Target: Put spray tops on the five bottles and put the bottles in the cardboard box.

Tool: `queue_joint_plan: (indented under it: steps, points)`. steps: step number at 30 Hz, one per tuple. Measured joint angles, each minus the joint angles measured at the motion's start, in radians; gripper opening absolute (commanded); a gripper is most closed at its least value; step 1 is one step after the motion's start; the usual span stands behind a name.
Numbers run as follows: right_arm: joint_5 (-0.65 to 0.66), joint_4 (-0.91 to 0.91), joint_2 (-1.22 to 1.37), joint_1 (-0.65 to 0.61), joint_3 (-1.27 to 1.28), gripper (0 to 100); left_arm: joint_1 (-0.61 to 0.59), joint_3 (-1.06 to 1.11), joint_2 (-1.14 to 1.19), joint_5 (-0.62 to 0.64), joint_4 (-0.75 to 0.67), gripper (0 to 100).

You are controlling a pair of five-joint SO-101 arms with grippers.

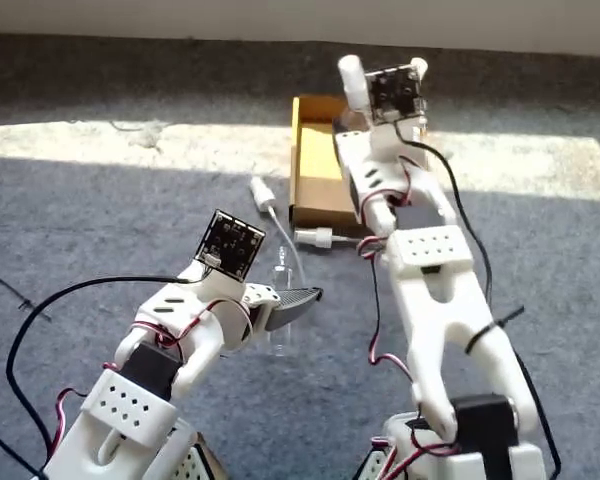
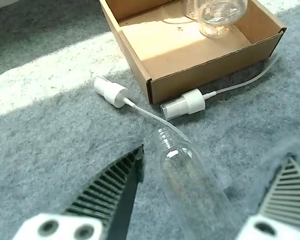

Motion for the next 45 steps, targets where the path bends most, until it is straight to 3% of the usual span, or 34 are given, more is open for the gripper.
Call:
queue_joint_plan:
  steps: [8,17,25,45]
  points:
    - [0.0,-0.046,-0.068,0.147,0.106,0.4,0.0,0.0,0.0,0.0,0.0,36]
    - [-0.126,-0.219,-0.034,0.147,0.126,0.4,-0.002,0.0,0.0,0.0,0.0,36]
    - [-0.132,-0.367,-0.034,0.146,0.282,0.4,0.0,0.0,0.0,0.0,0.0,36]
    - [-0.132,-0.471,-0.034,0.146,0.348,0.4,0.0,0.0,0.0,0.0,0.0,36]
